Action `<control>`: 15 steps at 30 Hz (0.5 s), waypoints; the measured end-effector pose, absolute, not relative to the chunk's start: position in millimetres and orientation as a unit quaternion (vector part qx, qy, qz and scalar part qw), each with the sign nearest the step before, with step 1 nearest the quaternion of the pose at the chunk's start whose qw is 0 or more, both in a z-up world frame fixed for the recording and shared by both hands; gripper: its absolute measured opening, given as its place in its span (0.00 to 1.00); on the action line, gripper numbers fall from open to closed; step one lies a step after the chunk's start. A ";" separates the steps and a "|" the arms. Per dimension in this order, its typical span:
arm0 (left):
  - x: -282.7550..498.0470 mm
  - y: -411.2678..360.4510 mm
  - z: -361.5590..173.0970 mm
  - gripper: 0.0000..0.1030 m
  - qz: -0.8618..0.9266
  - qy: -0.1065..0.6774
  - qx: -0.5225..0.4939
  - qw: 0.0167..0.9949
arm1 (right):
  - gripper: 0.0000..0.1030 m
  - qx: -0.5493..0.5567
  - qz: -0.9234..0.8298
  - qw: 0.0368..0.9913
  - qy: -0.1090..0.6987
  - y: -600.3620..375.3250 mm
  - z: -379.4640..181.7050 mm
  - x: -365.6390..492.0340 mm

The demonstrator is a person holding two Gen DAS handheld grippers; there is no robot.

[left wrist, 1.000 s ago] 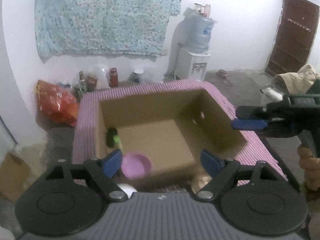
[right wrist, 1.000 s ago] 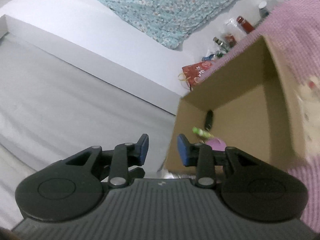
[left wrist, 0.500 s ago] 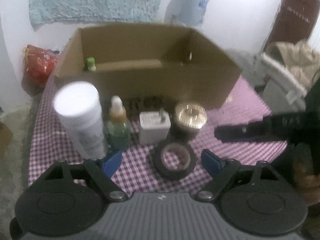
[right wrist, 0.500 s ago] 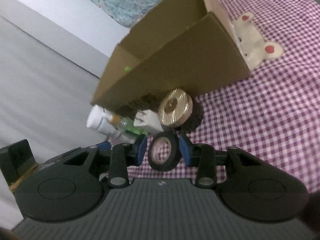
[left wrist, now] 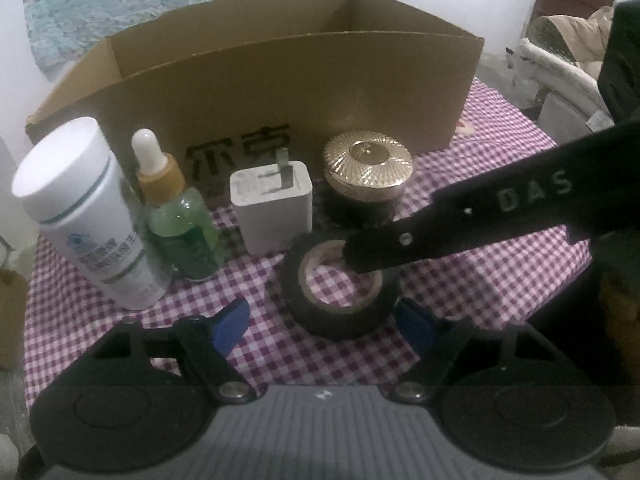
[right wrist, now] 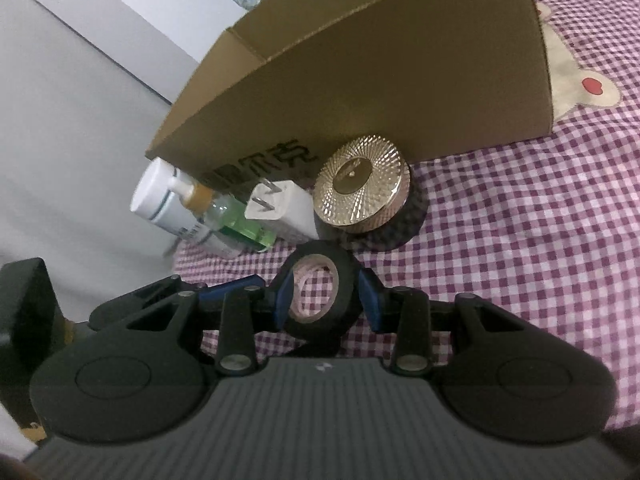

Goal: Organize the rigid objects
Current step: 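Carry the black tape roll into the box and open the right gripper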

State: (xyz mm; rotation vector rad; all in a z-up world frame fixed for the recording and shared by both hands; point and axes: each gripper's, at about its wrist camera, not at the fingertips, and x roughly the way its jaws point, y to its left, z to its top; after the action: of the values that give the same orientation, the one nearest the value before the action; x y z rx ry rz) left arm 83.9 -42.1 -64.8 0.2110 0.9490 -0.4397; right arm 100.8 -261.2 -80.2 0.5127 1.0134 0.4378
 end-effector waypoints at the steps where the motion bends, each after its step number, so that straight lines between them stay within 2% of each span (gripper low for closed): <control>1: 83.9 -42.8 -65.5 0.79 -0.210 0.450 0.102 0.862 | 0.35 0.237 0.204 0.821 0.477 -259.5 -81.7 101.9; 15: 80.1 -60.6 -67.3 0.67 -0.211 0.424 0.114 0.873 | 0.33 0.226 0.212 0.822 0.477 -253.8 -84.1 106.2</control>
State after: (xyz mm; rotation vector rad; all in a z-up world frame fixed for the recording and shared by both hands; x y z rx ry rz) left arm 80.1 -60.6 -67.3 0.2389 0.8862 -0.4413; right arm 106.2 -253.8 -84.1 0.4806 1.0157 0.4512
